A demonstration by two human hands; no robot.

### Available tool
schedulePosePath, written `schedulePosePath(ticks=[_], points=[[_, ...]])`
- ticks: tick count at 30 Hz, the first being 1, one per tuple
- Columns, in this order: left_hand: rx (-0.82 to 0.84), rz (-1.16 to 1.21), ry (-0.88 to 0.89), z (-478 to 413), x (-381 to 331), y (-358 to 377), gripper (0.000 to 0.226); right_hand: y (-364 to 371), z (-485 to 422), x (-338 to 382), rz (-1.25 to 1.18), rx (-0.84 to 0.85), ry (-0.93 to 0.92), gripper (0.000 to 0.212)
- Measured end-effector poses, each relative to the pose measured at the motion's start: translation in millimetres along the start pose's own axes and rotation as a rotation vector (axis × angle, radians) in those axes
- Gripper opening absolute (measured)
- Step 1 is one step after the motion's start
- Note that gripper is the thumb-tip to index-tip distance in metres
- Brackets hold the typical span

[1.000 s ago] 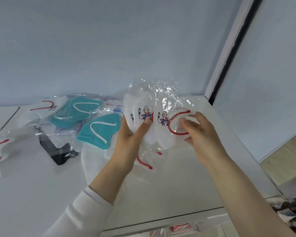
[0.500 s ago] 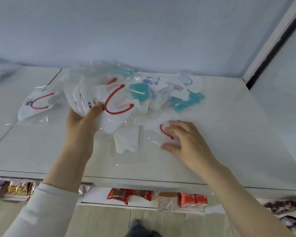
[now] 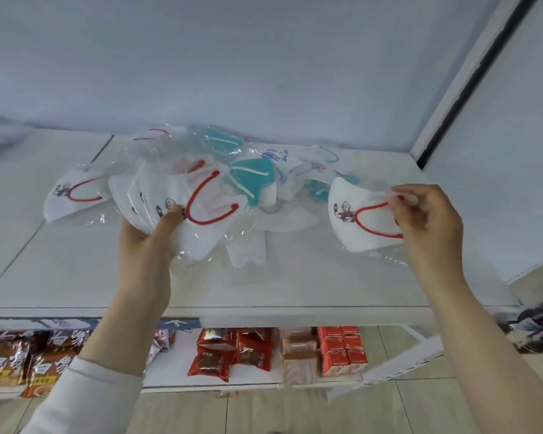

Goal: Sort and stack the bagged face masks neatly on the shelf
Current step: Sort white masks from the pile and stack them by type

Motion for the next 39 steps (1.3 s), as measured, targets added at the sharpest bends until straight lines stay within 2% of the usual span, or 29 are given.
schedulePosePath(ticks=[3, 6, 9, 13, 17, 20, 22, 26, 28, 30, 33, 35, 37, 39], points=[[0.048, -0.012, -0.047, 9.5, 3.8, -4.5, 0.036, -5.0, 9.8, 7.1, -0.132, -0.081, 0.163, 0.007], [0.124, -0.064, -0.119, 27.8, 16.9, 1.5, 0.032, 6.3, 24.5, 18.5, -0.15, -0.089, 0.208, 0.006], [0.228, -0.09, -0.194, 46.2, 26.5, 13.3, 0.034, 19.0, 37.0, 37.2, -0.088, -0.065, 0.16, 0.007], [0.38, -0.103, -0.243, 60.0, 23.8, 22.9, 0.056, 38.4, 52.0, 63.3, 0.013, -0.088, 0.036, 0.009], [0.42, -0.107, -0.252, 57.5, 18.6, 19.3, 0.045, 64.6, 55.1, 80.9, 0.017, -0.146, -0.15, 0.012], [0.385, -0.144, -0.211, 45.1, 13.8, 14.4, 0.053, 96.4, 54.4, 98.6, -0.049, -0.092, -0.236, 0.013], [0.319, -0.158, -0.17, 32.1, 6.5, 5.6, 0.044, 117.6, 51.5, 109.4, -0.13, -0.018, -0.249, 0.013], [0.092, -0.194, -0.047, -5.9, -27.0, -46.4, 0.034, 160.8, 26.2, 127.2, -0.322, 0.234, -0.061, 0.026], [-0.061, -0.167, 0.034, -28.6, -53.8, -89.4, 0.033, 187.3, 20.8, 144.5, -0.247, 0.369, -0.142, 0.034], [-0.191, -0.111, 0.081, -46.9, -79.6, -132.6, 0.044, 222.8, 34.2, 172.6, -0.078, 0.553, -0.345, 0.046], [-0.282, -0.076, 0.107, -68.2, -103.7, -180.8, 0.042, 283.1, 64.3, 211.8, 0.16, 0.735, -0.615, 0.068], [-0.31, -0.059, 0.094, -79.7, -112.7, -201.9, 0.039, 318.9, 74.2, 229.0, 0.255, 0.825, -0.656, 0.077], [-0.312, -0.067, 0.072, -92.0, -120.8, -217.3, 0.037, 344.5, 77.2, 233.3, 0.366, 0.87, -0.633, 0.069], [-0.315, -0.069, 0.061, -104.5, -129.4, -231.8, 0.034, 353.4, 76.4, 228.6, 0.416, 0.779, -0.574, 0.048]])
Point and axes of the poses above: each hand's wrist, its own z-axis away from the middle knuckle, its own y-axis out of the palm, x = y × z, the point moved 4 cm from there along -z, towards the middle knuckle, and after that the axes turned 11 degrees about z, right-handed, at the moved point
